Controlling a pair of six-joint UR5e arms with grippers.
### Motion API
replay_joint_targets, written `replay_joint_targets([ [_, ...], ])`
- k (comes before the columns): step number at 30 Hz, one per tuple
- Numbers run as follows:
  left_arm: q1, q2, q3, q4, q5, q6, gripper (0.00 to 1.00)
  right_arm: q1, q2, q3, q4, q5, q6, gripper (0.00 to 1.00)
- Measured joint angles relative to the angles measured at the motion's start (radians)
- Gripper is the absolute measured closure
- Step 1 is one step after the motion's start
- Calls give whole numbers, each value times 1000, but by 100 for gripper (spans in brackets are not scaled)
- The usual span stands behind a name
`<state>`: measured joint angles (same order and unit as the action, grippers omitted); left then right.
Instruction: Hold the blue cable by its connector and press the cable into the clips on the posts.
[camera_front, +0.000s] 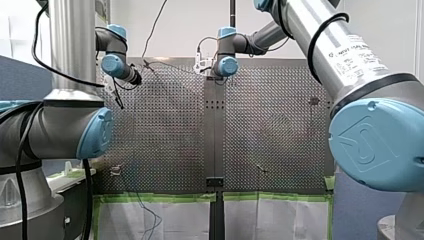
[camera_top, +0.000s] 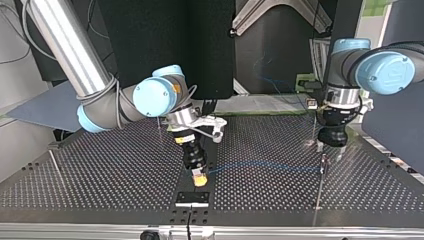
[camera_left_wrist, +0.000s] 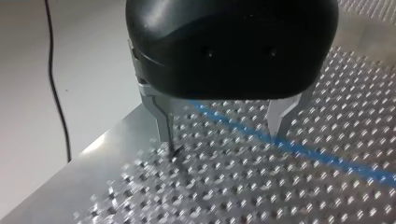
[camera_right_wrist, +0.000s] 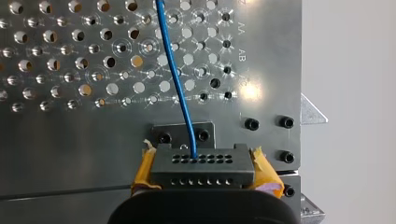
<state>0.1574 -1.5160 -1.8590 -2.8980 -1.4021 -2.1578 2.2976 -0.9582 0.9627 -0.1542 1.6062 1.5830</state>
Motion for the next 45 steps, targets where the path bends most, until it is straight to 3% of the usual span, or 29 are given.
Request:
replay_joint_targets([
  [3, -4, 24, -24, -19, 12, 5, 0, 2, 0, 0, 0, 0, 0, 84],
  [12, -9, 108, -88, -101, 1, 81, 0, 7, 0, 0, 4, 1, 1, 84],
  [21, -12, 184, -36, -175, -44, 157, 0, 7, 3, 1, 12, 10, 2, 84],
  [33, -51, 286, 1, -211, 1, 263, 0, 7, 6, 6, 17, 16, 1, 84],
  [37, -70, 285, 1, -212, 12, 301, 0, 7, 7, 6, 17, 17, 1, 84],
  [45, -110, 229, 2, -220, -6, 367, 0, 7, 9, 6, 19, 17, 0, 84],
])
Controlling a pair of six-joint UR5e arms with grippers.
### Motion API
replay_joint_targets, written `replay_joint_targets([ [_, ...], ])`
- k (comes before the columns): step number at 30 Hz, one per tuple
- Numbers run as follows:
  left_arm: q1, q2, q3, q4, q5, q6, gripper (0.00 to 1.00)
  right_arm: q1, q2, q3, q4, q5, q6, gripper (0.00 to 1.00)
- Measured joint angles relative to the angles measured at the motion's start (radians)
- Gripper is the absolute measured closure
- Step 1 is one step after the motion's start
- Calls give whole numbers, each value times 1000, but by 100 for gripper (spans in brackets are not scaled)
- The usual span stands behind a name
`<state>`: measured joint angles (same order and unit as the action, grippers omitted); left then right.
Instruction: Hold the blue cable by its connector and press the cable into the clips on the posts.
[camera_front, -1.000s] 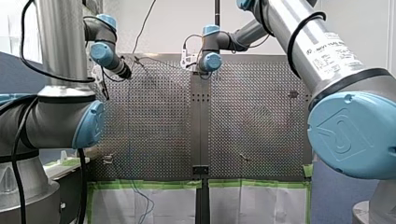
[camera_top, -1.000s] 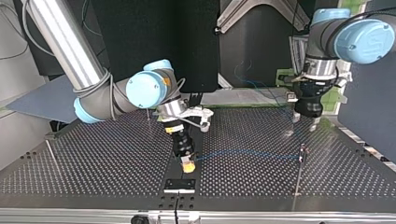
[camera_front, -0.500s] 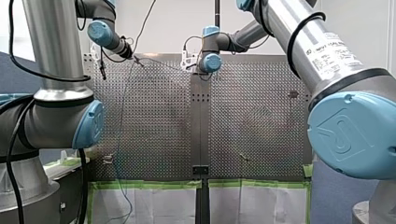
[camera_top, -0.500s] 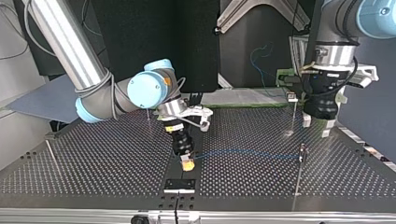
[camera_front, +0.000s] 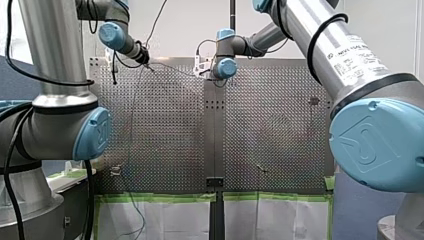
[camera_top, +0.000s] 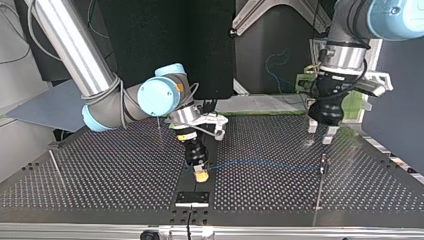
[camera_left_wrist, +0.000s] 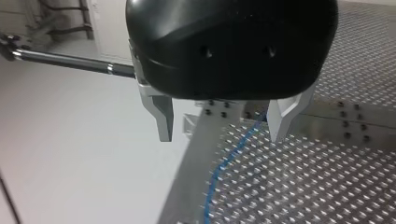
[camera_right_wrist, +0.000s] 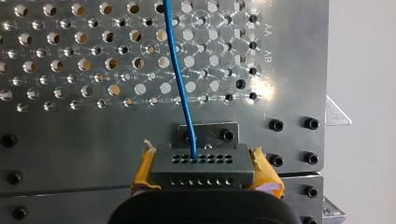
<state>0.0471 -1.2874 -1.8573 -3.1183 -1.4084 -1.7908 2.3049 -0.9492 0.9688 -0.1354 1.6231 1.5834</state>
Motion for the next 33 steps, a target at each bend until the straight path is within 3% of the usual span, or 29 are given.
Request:
replay_joint_targets([
  [13, -12, -39, 3, 2, -83, 96, 0, 0, 1, 0, 1, 0, -1, 84],
  [22, -11, -40, 6, 42, -86, 116, 0, -1, 2, 0, 0, 0, -2, 84],
  [33, -12, -40, 19, 46, -106, 123, 0, 0, 3, 0, 1, 0, -3, 84],
])
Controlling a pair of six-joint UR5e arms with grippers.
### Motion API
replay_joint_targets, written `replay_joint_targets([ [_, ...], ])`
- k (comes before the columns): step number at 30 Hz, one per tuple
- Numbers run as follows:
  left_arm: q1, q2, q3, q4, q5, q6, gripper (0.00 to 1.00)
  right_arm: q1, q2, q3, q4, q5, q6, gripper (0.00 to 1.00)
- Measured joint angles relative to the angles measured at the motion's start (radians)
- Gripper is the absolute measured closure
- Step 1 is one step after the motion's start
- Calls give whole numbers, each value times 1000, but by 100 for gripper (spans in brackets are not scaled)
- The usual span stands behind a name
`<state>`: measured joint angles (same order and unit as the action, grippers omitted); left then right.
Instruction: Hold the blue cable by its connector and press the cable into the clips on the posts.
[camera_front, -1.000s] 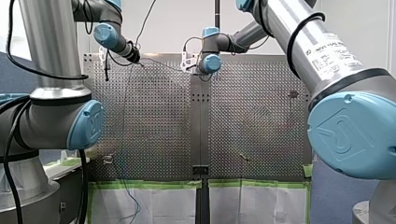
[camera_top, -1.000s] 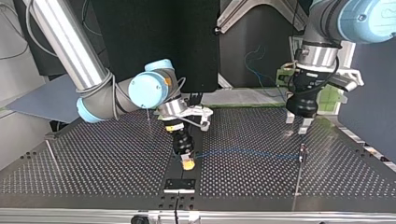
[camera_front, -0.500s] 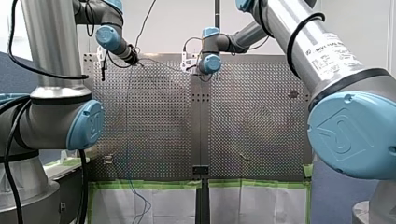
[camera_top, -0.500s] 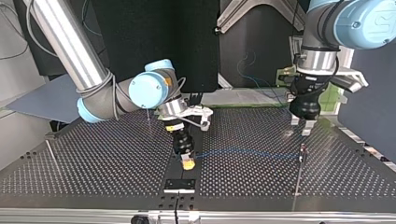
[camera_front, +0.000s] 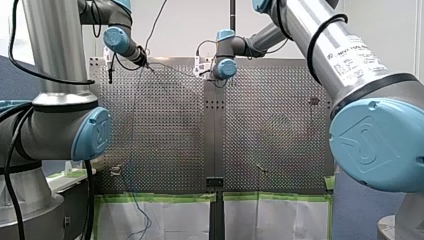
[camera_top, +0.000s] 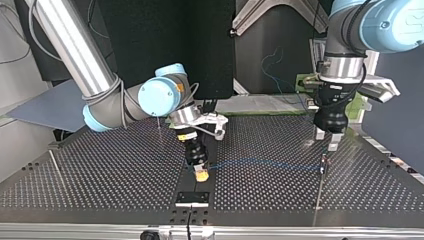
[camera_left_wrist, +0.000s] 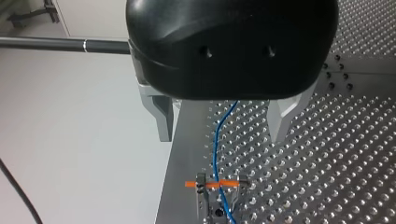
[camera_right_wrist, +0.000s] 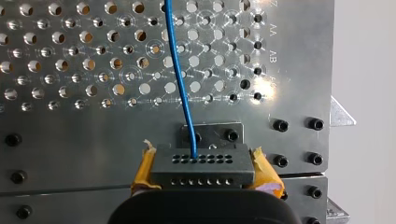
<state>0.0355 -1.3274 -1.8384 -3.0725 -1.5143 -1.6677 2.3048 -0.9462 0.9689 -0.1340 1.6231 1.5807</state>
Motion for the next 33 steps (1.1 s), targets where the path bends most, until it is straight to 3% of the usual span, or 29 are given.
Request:
replay_joint_targets([
  [9, -2, 0, 1, -4, -18, -1, 0, 0, 1, 0, 0, 0, 0, 84],
  [22, -12, 0, 1, -41, -105, -11, 0, -2, 2, 0, 0, 0, -2, 84],
  [33, -20, 0, 1, -42, -112, -12, 0, -2, 2, 0, 0, 0, -3, 84],
])
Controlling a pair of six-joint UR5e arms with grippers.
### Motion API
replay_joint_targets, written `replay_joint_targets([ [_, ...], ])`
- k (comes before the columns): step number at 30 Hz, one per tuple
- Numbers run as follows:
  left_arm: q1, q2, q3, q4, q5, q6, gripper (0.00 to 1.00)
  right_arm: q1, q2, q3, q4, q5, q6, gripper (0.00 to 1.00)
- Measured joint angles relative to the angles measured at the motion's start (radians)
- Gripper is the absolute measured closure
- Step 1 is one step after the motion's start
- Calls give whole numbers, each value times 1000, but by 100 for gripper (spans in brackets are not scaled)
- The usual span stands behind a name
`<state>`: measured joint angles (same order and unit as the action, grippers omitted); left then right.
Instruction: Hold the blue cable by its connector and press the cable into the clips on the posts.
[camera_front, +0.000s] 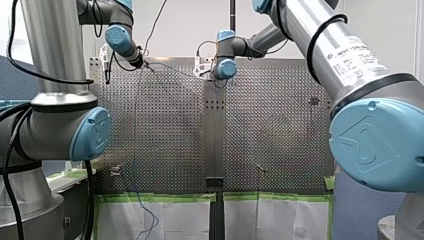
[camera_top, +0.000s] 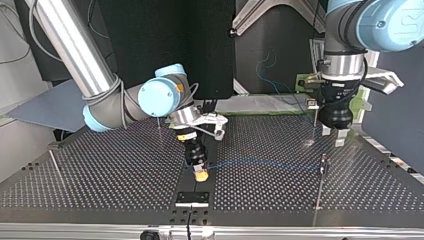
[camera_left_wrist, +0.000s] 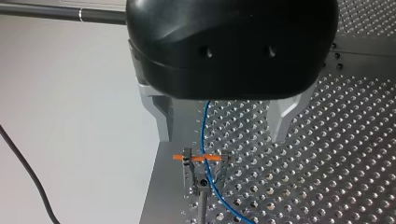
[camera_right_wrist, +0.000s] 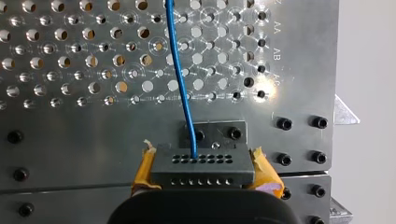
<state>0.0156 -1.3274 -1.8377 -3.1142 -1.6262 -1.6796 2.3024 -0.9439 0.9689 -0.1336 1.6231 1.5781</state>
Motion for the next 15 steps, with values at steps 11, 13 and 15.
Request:
replay_joint_targets([
  [11, -12, -21, 8, 22, 58, 22, 0, -3, 2, 0, 4, 11, -5, 84],
  [13, -13, -30, 10, 32, 76, 22, 0, -3, 2, 0, 3, 16, -5, 84],
  [15, -16, -37, 14, 37, 91, 24, 0, -2, 2, 0, 2, 19, -5, 84],
])
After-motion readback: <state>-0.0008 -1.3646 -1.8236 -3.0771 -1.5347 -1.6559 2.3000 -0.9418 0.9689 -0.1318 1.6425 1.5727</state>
